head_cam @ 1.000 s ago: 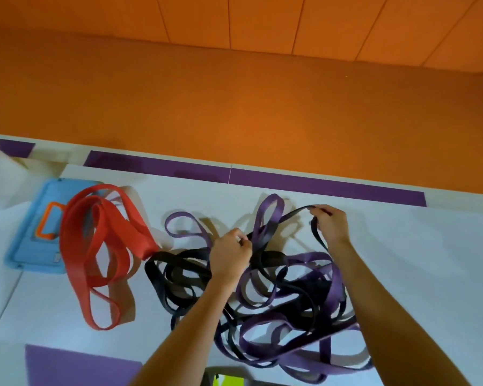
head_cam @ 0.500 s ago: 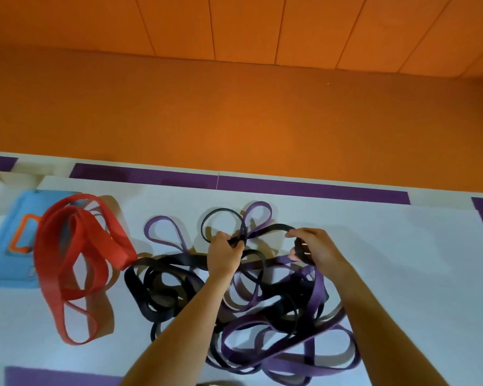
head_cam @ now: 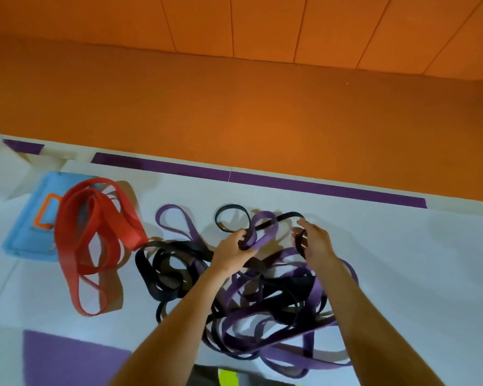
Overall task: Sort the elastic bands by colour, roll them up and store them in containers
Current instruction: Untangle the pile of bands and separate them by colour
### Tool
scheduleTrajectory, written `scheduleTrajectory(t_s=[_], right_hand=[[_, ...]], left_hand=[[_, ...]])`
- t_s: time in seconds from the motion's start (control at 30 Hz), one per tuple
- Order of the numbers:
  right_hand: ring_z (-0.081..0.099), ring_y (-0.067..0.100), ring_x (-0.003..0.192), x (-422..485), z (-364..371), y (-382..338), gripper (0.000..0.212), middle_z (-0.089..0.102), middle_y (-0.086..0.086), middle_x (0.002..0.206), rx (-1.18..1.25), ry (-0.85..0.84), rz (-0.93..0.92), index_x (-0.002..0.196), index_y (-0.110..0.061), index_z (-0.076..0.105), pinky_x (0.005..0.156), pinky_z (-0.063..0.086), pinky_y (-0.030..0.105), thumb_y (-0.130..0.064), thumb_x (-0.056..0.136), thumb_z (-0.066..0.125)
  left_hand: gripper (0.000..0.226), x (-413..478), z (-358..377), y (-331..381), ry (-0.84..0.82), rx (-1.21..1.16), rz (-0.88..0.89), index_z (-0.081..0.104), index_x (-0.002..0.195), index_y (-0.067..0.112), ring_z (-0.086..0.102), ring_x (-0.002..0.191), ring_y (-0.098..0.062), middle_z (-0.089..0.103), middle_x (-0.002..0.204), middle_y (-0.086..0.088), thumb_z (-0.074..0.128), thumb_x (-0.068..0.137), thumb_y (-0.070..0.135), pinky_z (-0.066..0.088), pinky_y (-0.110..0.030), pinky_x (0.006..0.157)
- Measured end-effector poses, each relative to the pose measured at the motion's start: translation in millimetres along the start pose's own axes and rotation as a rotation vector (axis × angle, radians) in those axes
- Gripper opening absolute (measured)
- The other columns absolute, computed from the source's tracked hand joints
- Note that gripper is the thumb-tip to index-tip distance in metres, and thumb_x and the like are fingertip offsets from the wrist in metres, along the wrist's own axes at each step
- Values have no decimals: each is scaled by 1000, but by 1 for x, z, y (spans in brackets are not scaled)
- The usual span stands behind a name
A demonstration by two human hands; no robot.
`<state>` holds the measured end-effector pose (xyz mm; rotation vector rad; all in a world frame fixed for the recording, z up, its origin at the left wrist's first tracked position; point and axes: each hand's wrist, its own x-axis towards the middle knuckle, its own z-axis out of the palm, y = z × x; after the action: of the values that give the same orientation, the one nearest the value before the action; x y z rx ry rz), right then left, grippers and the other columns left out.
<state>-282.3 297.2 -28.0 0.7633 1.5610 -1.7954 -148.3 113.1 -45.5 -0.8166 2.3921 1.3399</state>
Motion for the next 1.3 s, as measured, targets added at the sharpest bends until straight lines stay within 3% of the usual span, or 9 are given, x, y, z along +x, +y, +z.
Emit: scheduleTrajectory(t_s=[0.1, 0.37, 0.5, 0.63, 0.83, 0.93, 1.03, 1.1, 1.3], right_hand=[[71, 22, 77, 9, 20, -7, 20, 75, 14, 100, 62, -60, -110, 119, -6, 68, 74, 57, 34, -18, 104, 65], [70, 19, 94, -13, 46, -2, 9, 73, 0, 105, -726, -339, -572, 108, -22, 70, 86, 54, 40, -17, 101, 67], [65, 8, 98, -39, 29, 17, 15, 67, -7, 106, -844, -306, -599, 100, -31, 68, 84, 50, 26, -43, 94, 74], [73, 11, 99, -63, 8, 25, 33, 77, -8, 101, -816, -544, -430, 106, -34, 73, 93, 56, 33, -60, 86, 75], [76, 23, 87, -70, -20, 15, 9, 79, 2, 90, -791, -406, -567, 96, -21, 70, 85, 60, 49, -19, 94, 79], [77, 30, 82, -73, -26, 7, 11, 80, 11, 91, -527, -322, -543, 102, -15, 62, 74, 59, 46, -13, 99, 72], [78, 34, 91, -79, -38, -1, 9, 80, 17, 100, -156, -209, -554, 109, -12, 59, 73, 63, 39, -9, 102, 65], [78, 33, 96, -83, -49, -7, 11, 79, 16, 106, -64, -145, -611, 107, -20, 58, 76, 62, 39, -13, 103, 64], [77, 29, 98, -72, -93, -15, 24, 79, 8, 101, -255, 15, -592, 107, -20, 53, 79, 61, 45, -13, 97, 74]], left_hand=[[50, -21, -15, -5, -61, 87, 104, 59, 144, 23, 65, 123, -18, 69, 134, 5, 72, 97, 35, 52, -38, 102], [20, -48, -30, 6, 139, 399, 304, 65, 96, 10, 63, 79, -23, 62, 90, 0, 60, 104, 28, 47, -34, 71], [29, -65, -5, 28, 225, 284, 334, 66, 128, 10, 61, 115, -21, 60, 132, -2, 56, 105, 24, 52, -35, 98], [51, -78, 22, 43, 115, 405, 355, 47, 152, 18, 47, 136, -25, 49, 147, -3, 54, 104, 31, 47, -42, 107], [65, -93, 35, 26, -48, 418, 419, 39, 159, 33, 24, 153, -13, 26, 168, 10, 55, 97, 25, 20, -43, 128], [46, -95, 37, 18, 23, 348, 394, 48, 151, 34, 45, 141, -9, 51, 151, 12, 50, 105, 39, 21, -40, 127], [24, -88, 25, 15, 191, 194, 247, 65, 103, 19, 66, 88, -18, 70, 94, 3, 51, 108, 38, 50, -35, 87], [36, -79, 15, 9, 279, 170, 158, 50, 72, 18, 56, 65, -21, 54, 64, 2, 56, 106, 29, 43, -37, 65], [18, -46, -11, 10, 574, 299, 201, 61, 81, 16, 56, 82, -21, 60, 84, 3, 69, 95, 21, 48, -40, 77]])
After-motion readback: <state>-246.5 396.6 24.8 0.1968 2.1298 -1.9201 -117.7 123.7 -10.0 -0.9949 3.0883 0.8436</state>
